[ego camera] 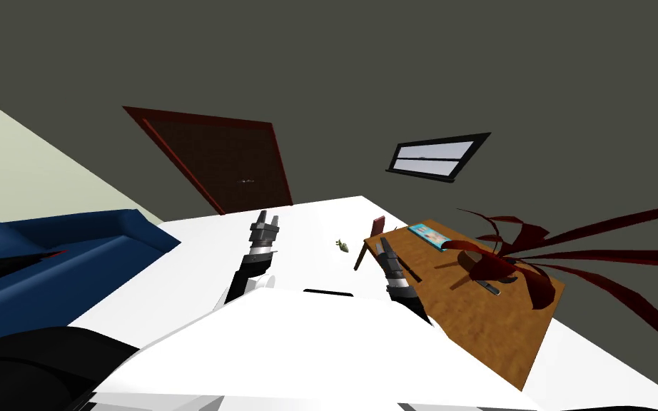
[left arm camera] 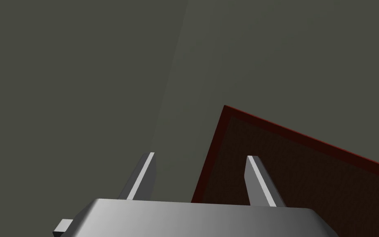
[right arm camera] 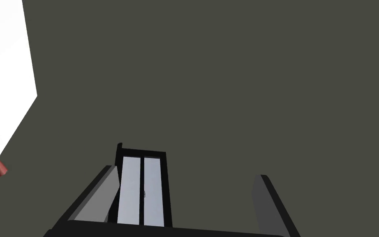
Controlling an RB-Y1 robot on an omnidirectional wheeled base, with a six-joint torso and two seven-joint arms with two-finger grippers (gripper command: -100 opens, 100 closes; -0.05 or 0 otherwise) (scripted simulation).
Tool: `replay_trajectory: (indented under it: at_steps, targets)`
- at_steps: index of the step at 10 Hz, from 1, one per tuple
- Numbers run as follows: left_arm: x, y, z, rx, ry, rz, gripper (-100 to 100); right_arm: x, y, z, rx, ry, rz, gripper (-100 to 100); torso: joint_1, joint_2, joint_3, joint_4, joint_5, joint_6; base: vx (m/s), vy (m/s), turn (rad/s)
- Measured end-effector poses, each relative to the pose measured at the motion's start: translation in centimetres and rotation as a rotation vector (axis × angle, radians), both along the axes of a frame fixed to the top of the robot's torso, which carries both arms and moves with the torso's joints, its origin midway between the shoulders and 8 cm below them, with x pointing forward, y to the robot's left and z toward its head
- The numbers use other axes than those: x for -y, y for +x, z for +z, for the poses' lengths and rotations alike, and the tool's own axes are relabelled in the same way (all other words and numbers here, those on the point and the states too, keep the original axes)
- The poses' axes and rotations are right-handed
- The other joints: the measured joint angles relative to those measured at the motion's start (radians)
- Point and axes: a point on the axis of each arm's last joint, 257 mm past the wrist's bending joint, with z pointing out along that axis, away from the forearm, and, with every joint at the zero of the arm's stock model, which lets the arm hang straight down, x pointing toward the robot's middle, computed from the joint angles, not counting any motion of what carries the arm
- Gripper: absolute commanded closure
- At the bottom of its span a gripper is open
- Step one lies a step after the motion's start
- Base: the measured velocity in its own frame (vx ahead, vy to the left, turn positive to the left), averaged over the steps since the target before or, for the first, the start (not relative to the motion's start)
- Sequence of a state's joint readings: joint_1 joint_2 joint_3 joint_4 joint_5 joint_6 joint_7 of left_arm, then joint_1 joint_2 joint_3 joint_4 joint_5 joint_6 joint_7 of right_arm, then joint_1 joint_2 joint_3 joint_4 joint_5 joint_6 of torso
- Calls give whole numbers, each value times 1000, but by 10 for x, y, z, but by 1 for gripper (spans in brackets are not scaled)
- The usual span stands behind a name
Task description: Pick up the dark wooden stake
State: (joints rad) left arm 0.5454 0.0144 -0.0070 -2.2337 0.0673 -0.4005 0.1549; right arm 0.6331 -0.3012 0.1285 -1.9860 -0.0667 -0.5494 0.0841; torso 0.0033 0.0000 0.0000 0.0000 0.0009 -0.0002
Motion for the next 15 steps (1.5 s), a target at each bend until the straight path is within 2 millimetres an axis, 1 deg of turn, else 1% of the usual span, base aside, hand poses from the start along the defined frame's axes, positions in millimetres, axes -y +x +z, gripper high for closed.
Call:
replay_trajectory:
  at_steps: [3, 4, 5, 7, 8, 9, 10, 12, 13, 15]
  targets:
    - [0, 0, 0, 0, 0, 0, 0, -9, -11, -41, -94, -37, 21, -100, 1, -1, -1, 0, 0, 0, 27, 56, 53]
    - [0, 0, 0, 0, 0, 0, 0, -8, -13, -49, -108, -42, 21, -100, -2, 0, 0, 0, 0, 0, 13, 48, 127]
    - [0, 0, 0, 0, 0, 0, 0, -8, -19, -63, -138, -57, 34, -100, -1, 0, 0, 0, 0, 0, 21, 55, 69]
    - [0, 0, 0, 0, 0, 0, 0, -12, -26, -96, -205, -88, 53, -100, 0, -1, -1, 0, 0, 0, 37, 58, 101]
    - [0, 0, 0, 0, 0, 0, 0, -10, -32, -113, -244, -102, 57, -100, 0, -2, -1, 0, 0, 0, 53, 74, 167]
    - [0, 0, 0, 0, 0, 0, 0, -12, -40, -130, -283, -123, 73, -100, 1, -2, -1, 0, 0, 0, 39, 58, 65]
    - [0, 0, 0, 0, 0, 0, 0, -9, -50, -149, -320, -138, 79, -100, 0, -2, -1, 0, 0, 1, 43, 49, 133]
    - [0, 0, 0, 0, 0, 0, 0, -15, -76, -187, -405, -176, 103, -100, -1, -1, -1, 0, 0, 1, 46, 41, 123]
    - [0, 0, 0, 0, 0, 0, 0, -14, -94, -201, -447, -202, 121, -100, -1, -2, -1, 0, 0, 0, 51, 31, 82]
    - [0, 0, 0, 0, 0, 0, 0, -8, -105, -222, -497, -223, 130, -100, -2, -1, -1, 0, 0, 1, 14, 9, -13]
